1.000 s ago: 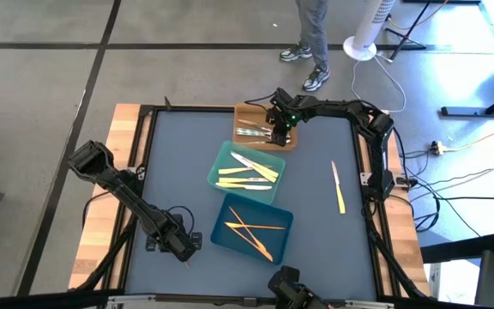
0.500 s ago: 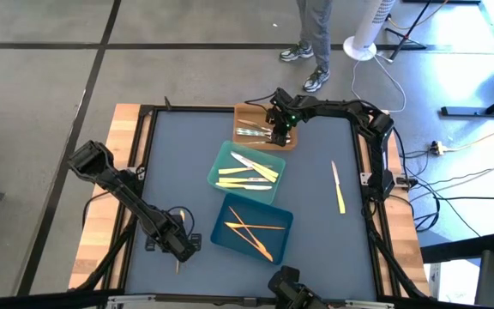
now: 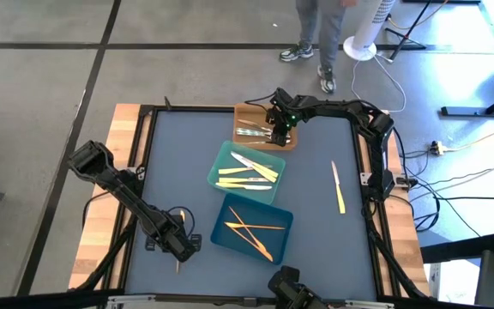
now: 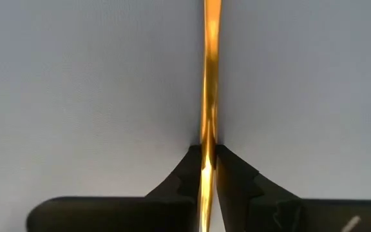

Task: Sort silverware by color (type)
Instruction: Put the golden knife into the blue bin

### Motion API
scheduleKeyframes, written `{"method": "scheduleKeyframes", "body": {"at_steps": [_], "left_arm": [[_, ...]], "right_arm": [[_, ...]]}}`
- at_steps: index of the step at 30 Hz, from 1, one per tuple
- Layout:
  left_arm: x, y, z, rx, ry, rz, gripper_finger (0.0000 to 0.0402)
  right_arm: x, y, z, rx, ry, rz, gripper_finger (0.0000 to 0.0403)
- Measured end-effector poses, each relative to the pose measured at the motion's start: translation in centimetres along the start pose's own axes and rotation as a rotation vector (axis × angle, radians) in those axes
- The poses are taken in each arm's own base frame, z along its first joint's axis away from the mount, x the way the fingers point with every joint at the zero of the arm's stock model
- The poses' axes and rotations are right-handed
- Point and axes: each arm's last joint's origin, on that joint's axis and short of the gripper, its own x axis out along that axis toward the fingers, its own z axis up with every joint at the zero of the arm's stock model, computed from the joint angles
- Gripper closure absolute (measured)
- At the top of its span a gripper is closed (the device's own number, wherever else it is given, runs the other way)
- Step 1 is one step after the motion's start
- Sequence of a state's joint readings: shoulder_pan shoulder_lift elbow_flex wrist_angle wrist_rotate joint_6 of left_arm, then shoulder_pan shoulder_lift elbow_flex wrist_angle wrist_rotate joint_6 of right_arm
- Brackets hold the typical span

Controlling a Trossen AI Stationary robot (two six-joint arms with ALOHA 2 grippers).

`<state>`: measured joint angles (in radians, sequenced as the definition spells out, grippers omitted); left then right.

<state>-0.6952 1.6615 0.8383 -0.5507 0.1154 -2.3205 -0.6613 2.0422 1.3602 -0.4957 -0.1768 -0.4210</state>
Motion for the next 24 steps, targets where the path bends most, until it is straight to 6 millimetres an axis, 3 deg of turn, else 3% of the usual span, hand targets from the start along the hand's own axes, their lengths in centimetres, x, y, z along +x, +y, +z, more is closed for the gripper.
{"method": "scheduleKeyframes", "body": {"at_steps": [24], "left_arm": [[-2.1, -0.1, 0.2, 0.059, -0.094, -0.178, 0.038]], "right_arm": [[0.0, 0.0, 0.0, 0.0, 0.0, -0.001, 0.0299]]}}
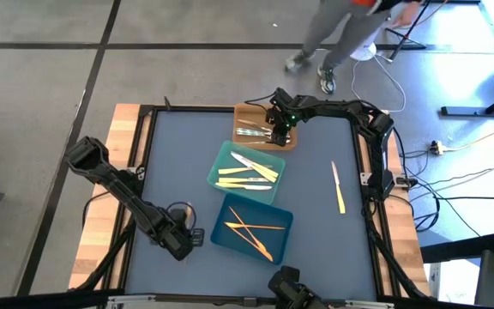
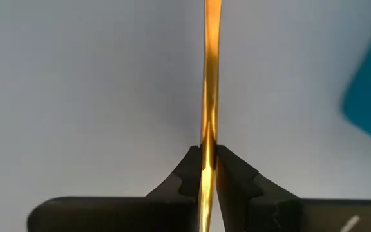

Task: Sort silverware by color (type)
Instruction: Put the golden knife into the blue bin

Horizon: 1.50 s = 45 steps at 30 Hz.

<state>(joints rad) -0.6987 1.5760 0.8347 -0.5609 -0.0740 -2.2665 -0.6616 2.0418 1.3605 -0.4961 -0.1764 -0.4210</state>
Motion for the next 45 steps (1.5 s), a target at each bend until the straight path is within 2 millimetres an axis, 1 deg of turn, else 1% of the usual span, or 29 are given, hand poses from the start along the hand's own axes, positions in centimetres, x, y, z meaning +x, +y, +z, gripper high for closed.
{"method": "scheduleKeyframes", "body": {"at_steps": [4, 8, 18, 25, 28, 37, 41, 45], "left_arm": [[-0.6, -0.2, 0.2, 0.047, -0.053, -0.075, 0.038], [-1.7, -0.4, 0.5, 0.091, -0.103, -0.146, 0.038], [-5.2, -0.7, 1.6, 0.197, -0.26, -0.36, 0.038], [-6.7, -1.5, 3.0, 0.304, -0.357, -0.422, 0.038], [-7.1, -2.3, 3.7, 0.385, -0.413, -0.445, 0.038], [-7.6, -5.4, 5.6, 0.698, -0.545, -0.504, 0.038], [-7.5, -6.6, 6.3, 0.8, -0.59, -0.523, 0.038], [-7.1, -7.9, 6.6, 0.894, -0.648, -0.552, 0.038]], "right_arm": [[0.0, 0.0, 0.0, 0.0, 0.0, 0.0, 0.0299], [0.0, 0.0, 0.0, 0.0, 0.0, 0.0, 0.0299], [0.0, 0.0, 0.0, 0.0, -0.001, 0.0, 0.0299], [0.0, 0.0, 0.0, 0.0, -0.001, 0.0, 0.0299], [0.0, 0.0, 0.0, 0.0, -0.001, -0.001, 0.0299], [-0.3, 0.0, 0.1, -0.003, -0.004, -0.01, 0.0299], [-0.9, 0.0, 0.3, -0.007, -0.014, -0.025, 0.0299], [-2.0, 0.1, 0.6, -0.011, -0.037, -0.044, 0.0299]]}}
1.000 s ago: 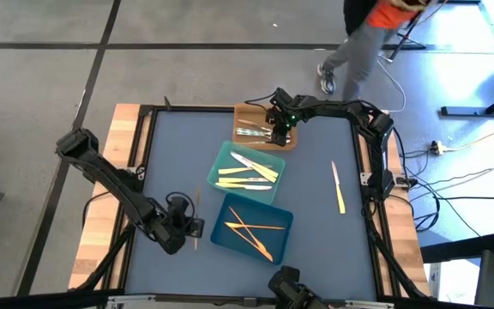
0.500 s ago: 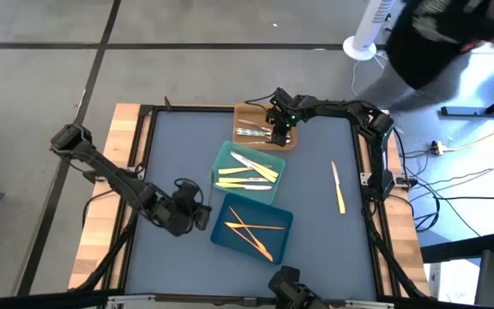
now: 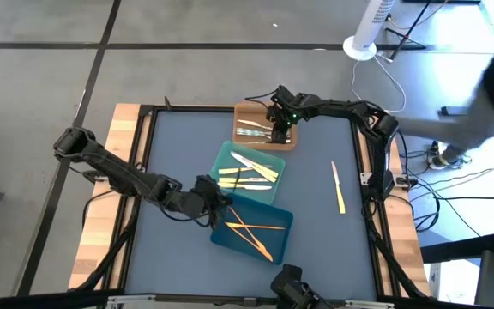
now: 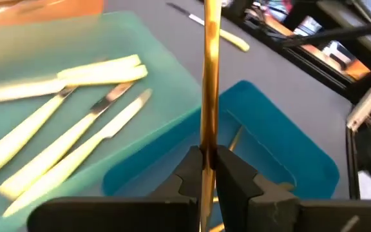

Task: Sort silverware by color (type)
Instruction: Put the golden knife into the blue bin

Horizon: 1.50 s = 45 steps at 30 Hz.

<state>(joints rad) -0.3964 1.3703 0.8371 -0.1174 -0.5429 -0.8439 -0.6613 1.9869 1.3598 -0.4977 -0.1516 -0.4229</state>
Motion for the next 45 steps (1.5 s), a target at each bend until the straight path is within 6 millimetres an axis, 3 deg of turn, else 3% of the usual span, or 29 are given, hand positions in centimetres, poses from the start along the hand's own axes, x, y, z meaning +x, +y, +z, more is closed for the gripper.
{"method": "scheduleKeyframes", "body": {"at_steps": [6, 13, 24, 30, 36, 45], "left_arm": [[2.3, -0.6, -0.2, 0.148, -0.004, -0.092, 0.038], [5.1, -1.0, -2.2, 0.298, 0.052, -0.148, 0.038], [7.5, -0.4, -5.1, 0.358, 0.21, -0.176, 0.038], [7.5, -0.4, -5.1, 0.431, 0.21, -0.19, 0.038], [7.5, -0.4, -5.2, 0.491, 0.206, -0.196, 0.038], [7.8, -0.1, -4.6, 0.484, 0.251, -0.25, 0.038]], "right_arm": [[-1.7, -0.1, 0.5, -0.005, -0.018, -0.064, 0.0299], [-4.5, 0.3, 0.6, 0.001, -0.029, -0.072, 0.0299], [-10.7, 1.8, 0.6, 0.035, -0.077, -0.084, 0.0299], [-14.4, 4.2, 1.2, 0.003, -0.167, -0.079, 0.0299], [-17.6, 8.1, 1.8, -0.052, -0.266, -0.042, 0.0299], [-20.3, 14.0, 2.2, -0.132, -0.356, 0.065, 0.0299]]}}
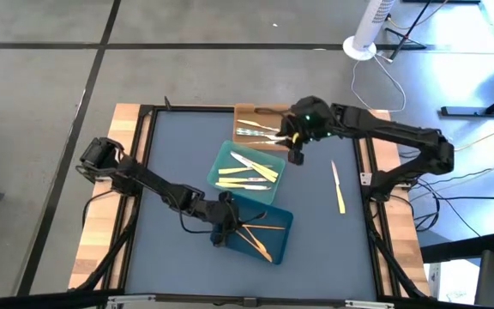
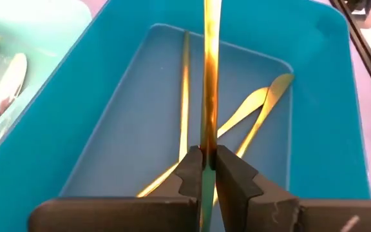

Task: Sort silverware by color (type)
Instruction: Put the golden knife into the blue bin

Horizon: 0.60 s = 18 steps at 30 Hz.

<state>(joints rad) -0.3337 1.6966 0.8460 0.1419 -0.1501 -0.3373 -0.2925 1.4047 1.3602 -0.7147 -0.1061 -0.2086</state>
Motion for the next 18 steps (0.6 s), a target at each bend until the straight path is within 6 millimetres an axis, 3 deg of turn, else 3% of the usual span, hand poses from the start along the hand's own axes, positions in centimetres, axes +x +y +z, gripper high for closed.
{"method": "scheduleKeyframes", "body": {"at_steps": [9, 18], "left_arm": [[-0.7, 0.4, 4.5, 0.056, 0.063, 0.009, 0.038], [-2.2, 0.9, 8.7, 0.057, 0.074, 0.044, 0.038]], "right_arm": [[-2.1, 4.8, 0.6, -0.043, -0.046, 0.115, 0.0299], [-6.9, 7.8, -0.1, -0.069, -0.107, 0.207, 0.0299]]}}
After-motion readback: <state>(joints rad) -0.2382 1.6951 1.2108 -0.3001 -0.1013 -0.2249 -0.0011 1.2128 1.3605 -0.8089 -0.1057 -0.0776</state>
